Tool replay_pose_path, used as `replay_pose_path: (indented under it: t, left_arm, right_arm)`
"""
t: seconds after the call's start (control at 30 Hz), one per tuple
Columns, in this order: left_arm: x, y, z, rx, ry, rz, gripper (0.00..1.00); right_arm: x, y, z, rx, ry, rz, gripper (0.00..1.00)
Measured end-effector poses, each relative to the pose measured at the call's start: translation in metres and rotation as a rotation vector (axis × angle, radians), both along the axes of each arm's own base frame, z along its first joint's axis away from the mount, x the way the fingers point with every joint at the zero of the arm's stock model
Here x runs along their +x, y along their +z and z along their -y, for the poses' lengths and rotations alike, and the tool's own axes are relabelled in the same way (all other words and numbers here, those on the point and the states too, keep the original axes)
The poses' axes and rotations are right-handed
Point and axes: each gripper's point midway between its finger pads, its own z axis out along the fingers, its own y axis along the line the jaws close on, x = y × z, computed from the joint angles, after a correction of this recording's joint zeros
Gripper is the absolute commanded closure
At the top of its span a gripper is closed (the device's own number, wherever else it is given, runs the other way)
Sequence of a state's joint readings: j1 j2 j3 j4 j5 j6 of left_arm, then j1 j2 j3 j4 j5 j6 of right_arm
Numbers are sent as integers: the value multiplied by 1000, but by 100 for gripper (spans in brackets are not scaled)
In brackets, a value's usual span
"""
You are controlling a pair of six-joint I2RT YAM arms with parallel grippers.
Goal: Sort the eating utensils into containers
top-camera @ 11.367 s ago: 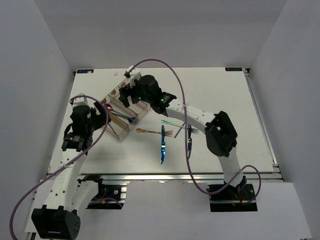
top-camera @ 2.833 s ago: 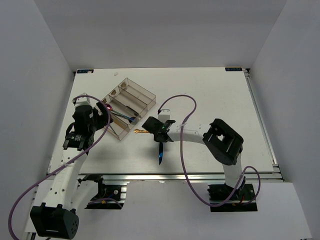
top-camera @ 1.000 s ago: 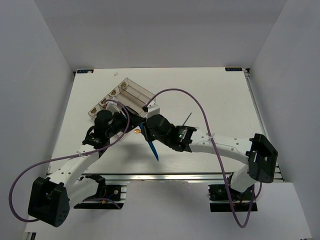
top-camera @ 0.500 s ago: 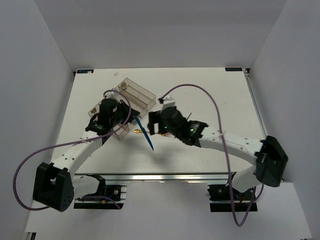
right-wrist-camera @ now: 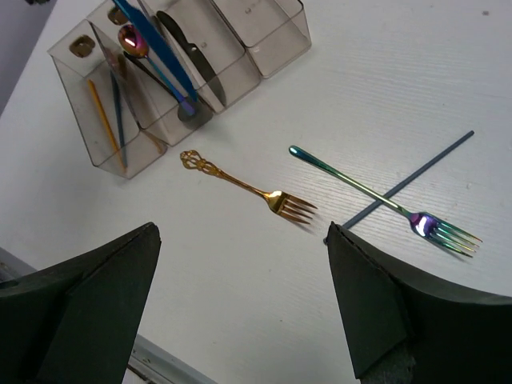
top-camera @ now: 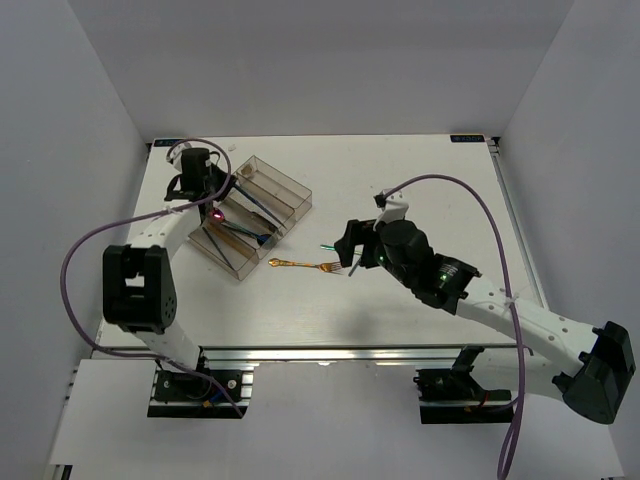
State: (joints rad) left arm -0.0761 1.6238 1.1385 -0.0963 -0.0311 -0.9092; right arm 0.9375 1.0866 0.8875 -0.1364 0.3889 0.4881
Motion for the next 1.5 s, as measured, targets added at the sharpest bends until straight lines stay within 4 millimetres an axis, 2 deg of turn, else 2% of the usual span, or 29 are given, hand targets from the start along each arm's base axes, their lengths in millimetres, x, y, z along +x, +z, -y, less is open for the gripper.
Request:
replay_pose_path:
  t: [0.13, 0.23, 0.4, 0.6, 0.63, 0.67, 0.73, 0.77, 0.9, 1.13, 1.17, 1.23, 1.3, 1.43, 1.5]
  left_arm:
    - [33, -11, -1, -16, 27, -9, 100]
    - [49, -17, -3, -23, 42, -13, 100]
    - [59, -24, -6, -21, 57, -20, 100]
    - [61, -29, -9, -15, 69, -24, 89]
    - [61, -29, -9, -15, 69, -23, 85]
    - [62, -29, -9, -15, 69, -22, 72]
    - [62, -28, -9, -14, 66, -17, 56]
    - [63, -27, -9, -15, 67, -12, 45]
    - [64, -26, -10, -16, 70, -3, 30]
    - [63, -19, -10, -15, 71, 8, 15]
    - [61, -14, -11, -12, 70, 14, 14]
    - [56, 2, -13, 4, 73, 31, 2]
    - [47, 27, -17, 24, 79, 64, 2]
    - [11, 101, -28, 90, 88, 174, 2]
    - [-15, 143, -34, 129, 87, 241, 2]
  right_arm:
    - [-3, -18, 9, -41, -3, -27, 11]
    - [-3, -24, 13, -54, -3, -34, 11]
    - [-3, -26, 19, -65, -3, -29, 11]
    - [-1, -25, 21, -65, -3, -23, 11]
    - [-1, -24, 22, -65, -5, -21, 11]
    - [0, -24, 22, -65, -5, -21, 11]
    - [-1, -26, 22, -67, 0, -21, 11]
    - [-1, -27, 22, -70, 0, -22, 11]
    - [-1, -30, 23, -75, 6, -26, 11]
    - [-2, -30, 21, -72, 15, -25, 11]
    - [-1, -30, 21, -74, 15, -24, 11]
    - [0, -33, 20, -83, 17, -26, 11]
    - [1, -39, 19, -103, 23, -33, 10]
    - [3, -61, 13, -169, 64, -63, 10]
    - [2, -71, 6, -206, 114, -80, 11]
